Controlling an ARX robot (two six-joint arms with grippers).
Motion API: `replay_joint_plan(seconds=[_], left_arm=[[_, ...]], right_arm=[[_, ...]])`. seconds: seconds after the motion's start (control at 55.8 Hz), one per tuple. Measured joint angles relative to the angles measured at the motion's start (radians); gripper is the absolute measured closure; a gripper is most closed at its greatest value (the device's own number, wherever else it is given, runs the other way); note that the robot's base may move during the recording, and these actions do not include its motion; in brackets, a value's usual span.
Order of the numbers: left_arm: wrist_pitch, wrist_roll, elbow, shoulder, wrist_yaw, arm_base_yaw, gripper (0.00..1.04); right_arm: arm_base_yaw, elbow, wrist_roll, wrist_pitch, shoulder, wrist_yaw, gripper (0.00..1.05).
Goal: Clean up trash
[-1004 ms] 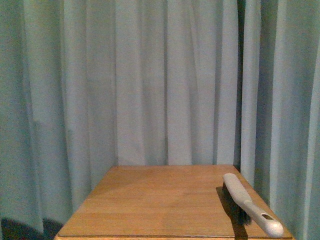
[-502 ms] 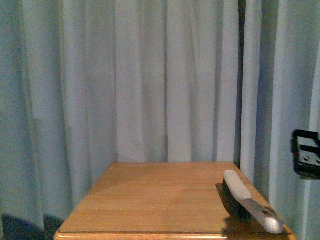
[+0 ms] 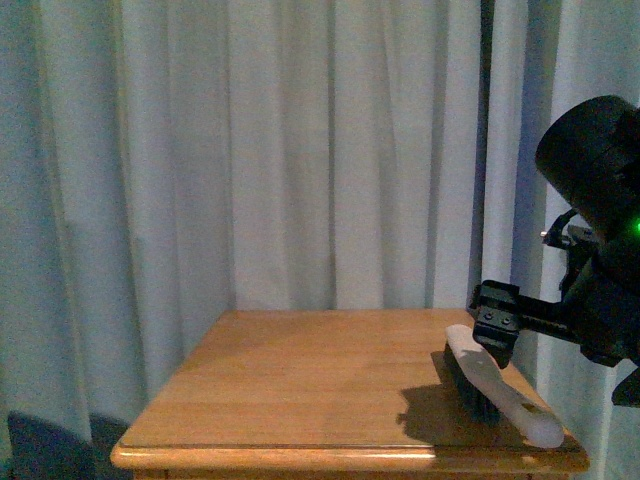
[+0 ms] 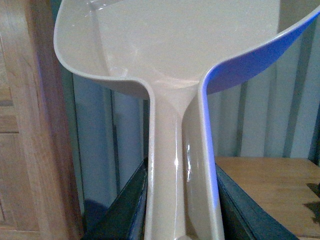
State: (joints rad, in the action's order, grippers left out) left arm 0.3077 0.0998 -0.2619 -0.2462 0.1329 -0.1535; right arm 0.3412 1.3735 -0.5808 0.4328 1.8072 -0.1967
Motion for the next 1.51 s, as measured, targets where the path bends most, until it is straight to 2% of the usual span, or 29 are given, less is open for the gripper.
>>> replay_joint_plan(seconds=[0.358, 0.681, 0.932, 1.039, 1.201, 1.416, 1.505], left_arm=[[0.000, 0.000, 0.000, 0.000, 0.000, 0.000, 0.76], [0.000, 0.000, 0.000, 0.000, 0.000, 0.000, 0.76], [0.000, 0.000, 0.000, 0.000, 0.000, 0.000, 0.76], [0.000, 0.000, 0.000, 0.000, 0.000, 0.000, 0.76], [0.000, 0.000, 0.000, 0.000, 0.000, 0.000, 0.76], [0.000, 0.000, 0.000, 0.000, 0.000, 0.000, 0.76], [0.000, 0.000, 0.000, 0.000, 0.000, 0.000, 0.76]], right_arm=[[0.040, 0.081, -0.030, 0.008, 0.130, 0.022, 0.07], [0.041, 0.106, -0.042, 0.013, 0.170, 0.023, 0.08], [0.045, 0.108, -0.047, 0.021, 0.180, 0.024, 0.40], [0.047, 0.108, -0.047, 0.021, 0.182, 0.024, 0.63], [0.047, 0.108, -0.035, 0.018, 0.182, 0.010, 0.84], [0.038, 0.094, 0.006, -0.026, 0.168, -0.010, 0.85], [0.037, 0.019, 0.101, -0.126, 0.105, -0.104, 0.85]])
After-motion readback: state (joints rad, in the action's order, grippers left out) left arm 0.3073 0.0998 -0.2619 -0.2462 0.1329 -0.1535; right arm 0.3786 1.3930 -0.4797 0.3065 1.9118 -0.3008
